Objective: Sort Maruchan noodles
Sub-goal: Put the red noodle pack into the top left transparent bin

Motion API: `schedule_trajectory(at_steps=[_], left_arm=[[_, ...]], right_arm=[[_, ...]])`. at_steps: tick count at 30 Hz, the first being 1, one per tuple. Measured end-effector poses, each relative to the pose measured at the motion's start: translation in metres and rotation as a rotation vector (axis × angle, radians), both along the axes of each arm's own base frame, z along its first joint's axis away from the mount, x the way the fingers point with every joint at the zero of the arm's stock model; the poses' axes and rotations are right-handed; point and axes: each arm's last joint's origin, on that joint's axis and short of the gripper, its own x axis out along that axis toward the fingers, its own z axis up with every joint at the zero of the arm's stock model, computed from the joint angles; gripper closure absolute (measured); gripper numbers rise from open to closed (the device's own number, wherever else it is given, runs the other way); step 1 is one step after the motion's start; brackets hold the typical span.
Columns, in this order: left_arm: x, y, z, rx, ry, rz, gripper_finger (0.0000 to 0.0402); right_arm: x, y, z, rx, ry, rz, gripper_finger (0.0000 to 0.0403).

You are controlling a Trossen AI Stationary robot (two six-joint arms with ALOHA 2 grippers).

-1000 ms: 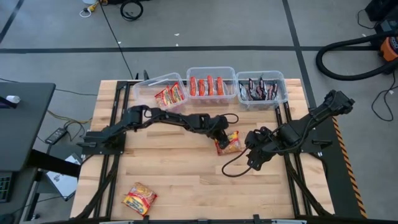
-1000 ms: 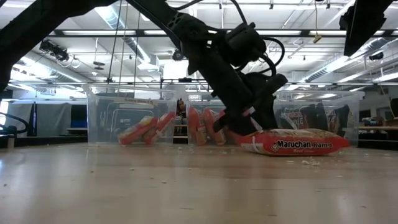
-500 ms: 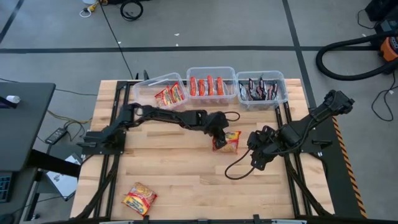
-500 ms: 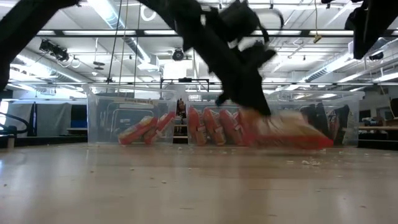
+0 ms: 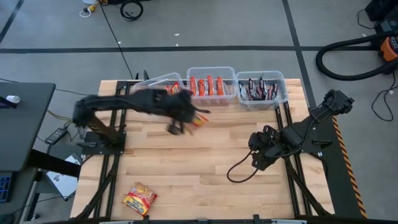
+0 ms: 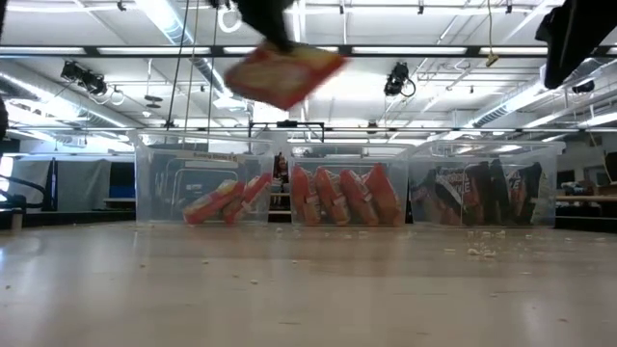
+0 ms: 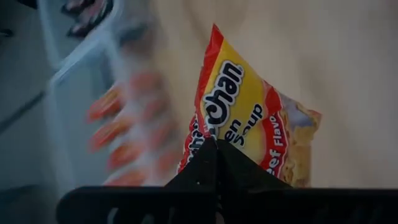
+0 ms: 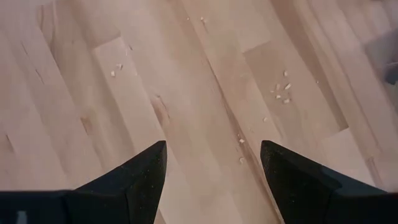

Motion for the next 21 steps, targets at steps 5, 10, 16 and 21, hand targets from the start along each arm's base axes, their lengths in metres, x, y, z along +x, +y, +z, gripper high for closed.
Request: schedule_trajectory(at_steps=[5, 10, 16, 21], left_arm=[[-0.062, 0.029, 0.027, 0.221, 0.217, -0.083, 0.04], [-0.095, 0.074, 0.035, 0.294, 0.343, -0.053, 0.0401], [-0.11, 0.122, 0.012, 0.255, 0.464, -0.028, 0.0401], [-0.115, 0.141, -0.032, 0.144, 0.52, -0.045, 0.0401]], right_arm=[[0.001, 0.0, 0.0, -0.007, -0.025, -0.029, 0.0137], [0.002, 0.0, 0.001, 0.001, -0.051, -0.078, 0.0137], [0.004, 0.002, 0.001, 0.054, -0.086, -0.15, 0.0137], [0.005, 0.005, 0.002, 0.106, -0.106, -0.198, 0.0137]])
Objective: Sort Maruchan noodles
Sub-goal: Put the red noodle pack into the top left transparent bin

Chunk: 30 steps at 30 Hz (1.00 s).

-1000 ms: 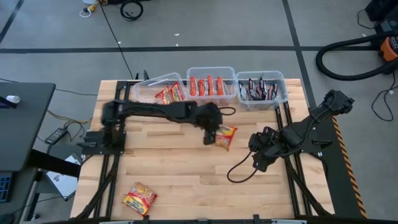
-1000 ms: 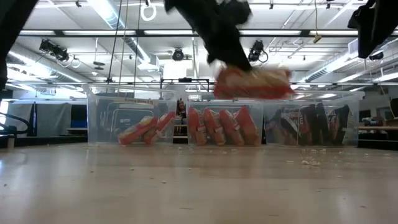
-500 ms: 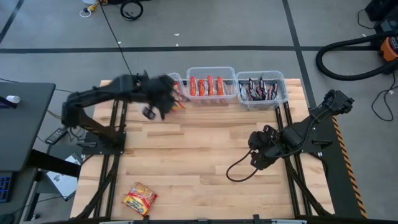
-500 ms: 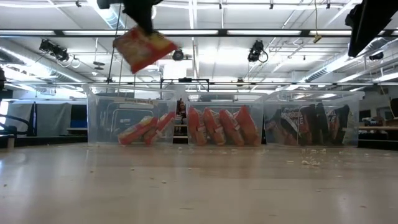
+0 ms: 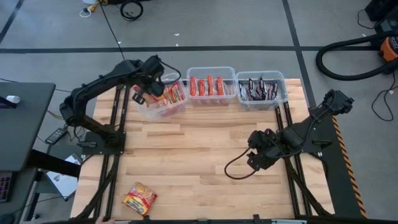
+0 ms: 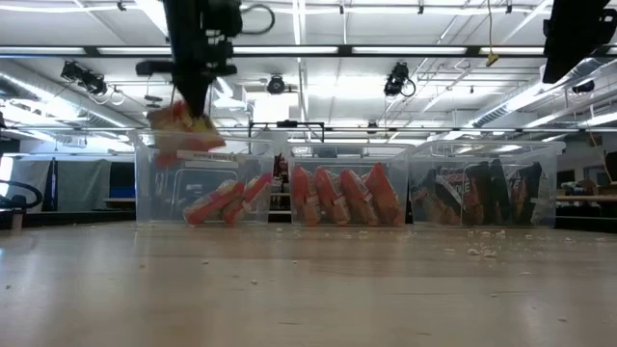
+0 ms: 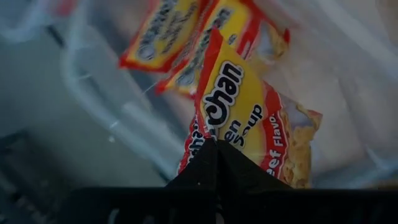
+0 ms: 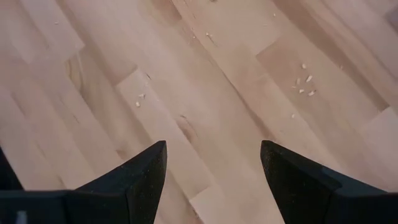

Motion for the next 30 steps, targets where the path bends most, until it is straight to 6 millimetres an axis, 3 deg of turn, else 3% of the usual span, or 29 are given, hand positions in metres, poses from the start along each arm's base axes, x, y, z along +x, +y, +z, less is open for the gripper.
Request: schedule_trajectory(at_steps=[5, 10, 17, 25, 30], left_arm=[[0.008, 0.004, -0.037, -0.069, -0.09, -0.055, 0.0401], [0.014, 0.004, -0.06, -0.131, -0.191, -0.119, 0.0394], [0.019, 0.006, -0.085, -0.084, -0.244, -0.199, 0.0389], [0.026, 0.002, -0.091, -0.016, -0.275, -0.216, 0.0382], [0.032, -0.008, -0.088, 0.015, -0.278, -0.171, 0.0347]], right_arm=[[-0.002, 0.003, 0.0, 0.022, 0.002, -0.006, 0.0137], [-0.002, 0.004, 0.0, 0.05, 0.012, -0.02, 0.0137], [-0.002, 0.004, -0.001, 0.088, 0.025, -0.047, 0.0137], [-0.003, 0.005, -0.001, 0.112, 0.036, -0.059, 0.0137], [-0.003, 0.005, -0.001, 0.101, 0.037, -0.042, 0.0137]])
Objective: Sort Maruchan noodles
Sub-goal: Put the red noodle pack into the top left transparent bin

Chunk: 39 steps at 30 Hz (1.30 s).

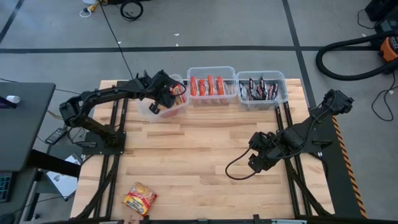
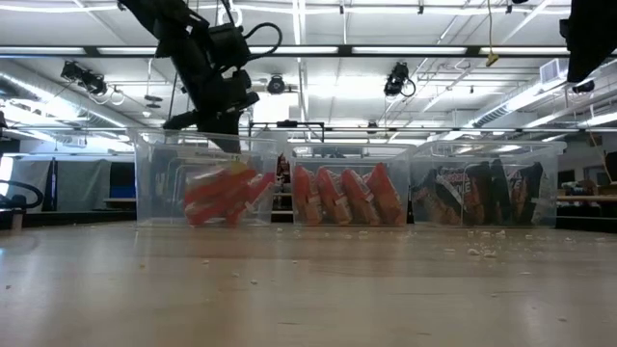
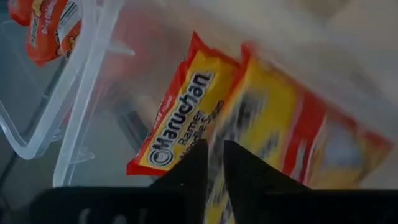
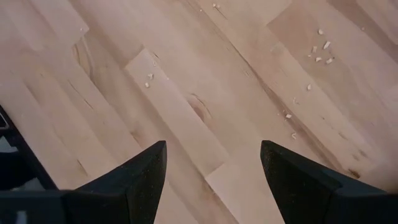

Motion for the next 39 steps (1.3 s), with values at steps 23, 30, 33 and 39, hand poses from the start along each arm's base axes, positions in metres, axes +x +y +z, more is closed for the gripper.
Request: schedule_trajectory(at_steps=[23, 30, 33, 39], left_arm=[[-0.009, -0.153, 0.156, -0.805, -0.265, 0.745, 0.0253], [-0.027, -0.26, 0.127, -0.909, 0.001, 0.821, 0.0252], [-0.038, -0.291, 0.107, -0.901, 0.113, 0.852, 0.0246], [-0.039, -0.32, 0.06, -0.99, 0.32, 0.941, 0.0209]], right_arm=[[-0.001, -0.008, 0.0, -0.332, 0.045, 0.448, 0.0137], [0.004, -0.013, 0.001, -0.406, 0.044, 0.526, 0.0137], [0.006, -0.014, 0.001, -0.414, 0.033, 0.532, 0.0137], [0.011, -0.015, 0.002, -0.413, -0.008, 0.513, 0.0137]])
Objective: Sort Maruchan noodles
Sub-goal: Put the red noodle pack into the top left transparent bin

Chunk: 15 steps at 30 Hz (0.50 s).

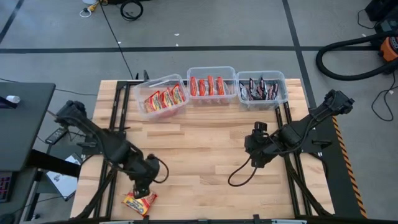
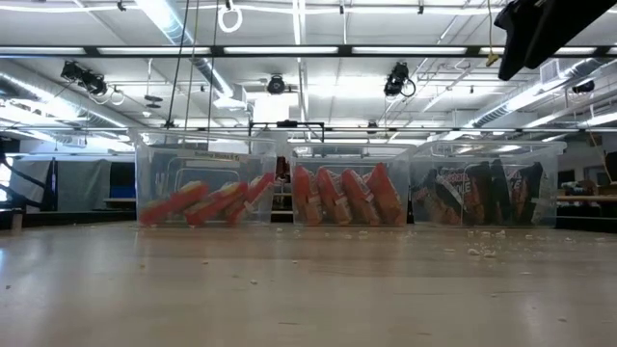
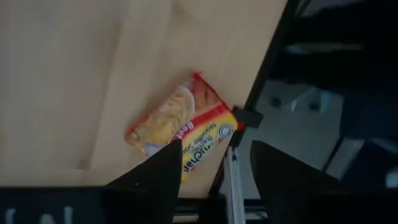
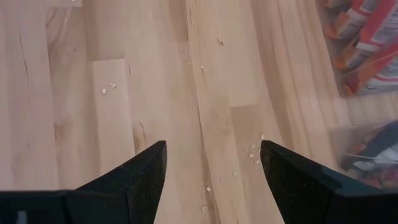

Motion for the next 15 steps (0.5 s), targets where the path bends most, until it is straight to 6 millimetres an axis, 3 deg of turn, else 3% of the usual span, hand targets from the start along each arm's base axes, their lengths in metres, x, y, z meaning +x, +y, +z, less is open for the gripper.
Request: schedule_trajectory(at_steps=[4, 9, 15], left_arm=[[-0.01, -0.03, -0.031, -0.005, 0.047, -0.225, 0.0193], [-0.028, -0.078, -0.054, 0.07, 0.019, -0.56, 0.0194], [-0.038, -0.118, -0.078, 0.204, -0.087, -0.713, 0.0195]], right_arm=[[-0.001, 0.001, 0.0, 0.003, -0.001, -0.002, 0.0137], [-0.005, 0.004, -0.001, 0.0, 0.007, -0.018, 0.0137], [-0.008, 0.003, -0.001, -0.006, 0.026, -0.043, 0.0137]])
